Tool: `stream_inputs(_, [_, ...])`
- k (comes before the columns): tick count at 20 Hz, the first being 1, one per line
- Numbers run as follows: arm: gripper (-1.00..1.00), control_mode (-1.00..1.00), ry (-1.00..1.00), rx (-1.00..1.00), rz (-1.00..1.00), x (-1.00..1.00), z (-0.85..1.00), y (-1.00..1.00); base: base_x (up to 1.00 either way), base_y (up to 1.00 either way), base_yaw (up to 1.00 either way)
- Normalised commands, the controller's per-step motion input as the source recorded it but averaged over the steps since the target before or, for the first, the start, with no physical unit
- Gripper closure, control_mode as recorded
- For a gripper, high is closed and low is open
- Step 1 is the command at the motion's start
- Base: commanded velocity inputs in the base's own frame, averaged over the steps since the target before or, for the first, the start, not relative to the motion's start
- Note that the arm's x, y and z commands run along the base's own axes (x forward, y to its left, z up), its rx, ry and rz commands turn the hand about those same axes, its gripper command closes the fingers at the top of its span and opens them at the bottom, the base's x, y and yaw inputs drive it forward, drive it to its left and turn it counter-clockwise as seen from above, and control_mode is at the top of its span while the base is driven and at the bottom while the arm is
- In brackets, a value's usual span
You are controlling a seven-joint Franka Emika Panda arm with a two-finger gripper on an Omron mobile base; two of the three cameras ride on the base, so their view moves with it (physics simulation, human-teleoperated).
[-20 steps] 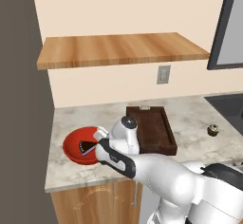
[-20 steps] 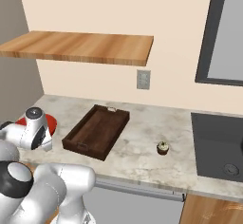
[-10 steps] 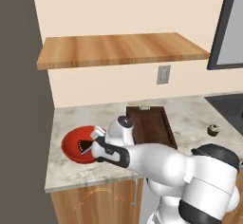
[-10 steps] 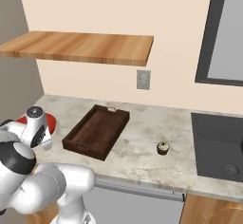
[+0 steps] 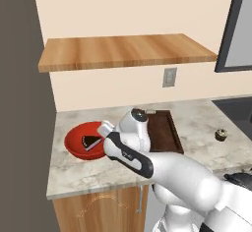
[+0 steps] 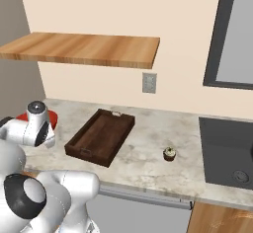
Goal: Place the bowl with cake and the cupcake onto the tray.
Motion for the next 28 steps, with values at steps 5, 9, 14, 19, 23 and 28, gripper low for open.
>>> stream_inputs(5, [1.0, -1.0, 0.03, 0.0, 0.06, 0.0, 0.85, -0.28, 0.0, 0.0, 0.0])
stream_inputs(9, [1.0, -1.0, 0.07, 0.0, 0.05, 0.06, 0.47, -0.59, 0.0, 0.0, 0.0])
stream_inputs(14, [1.0, -1.0, 0.04, 0.0, 0.0, 0.14, 0.13, -0.95, 0.0, 0.0, 0.0])
stream_inputs(19, [1.0, -1.0, 0.05, 0.04, 0.0, 0.35, 0.07, -0.93, 0.0, 0.0, 0.0])
stream_inputs(23, [1.0, -1.0, 0.07, 0.11, 0.03, 0.55, 0.0, -0.86, 0.0, 0.0, 0.0])
stream_inputs(28, [1.0, -1.0, 0.08, 0.11, 0.07, 0.47, 0.01, -0.79, 0.0, 0.0, 0.0])
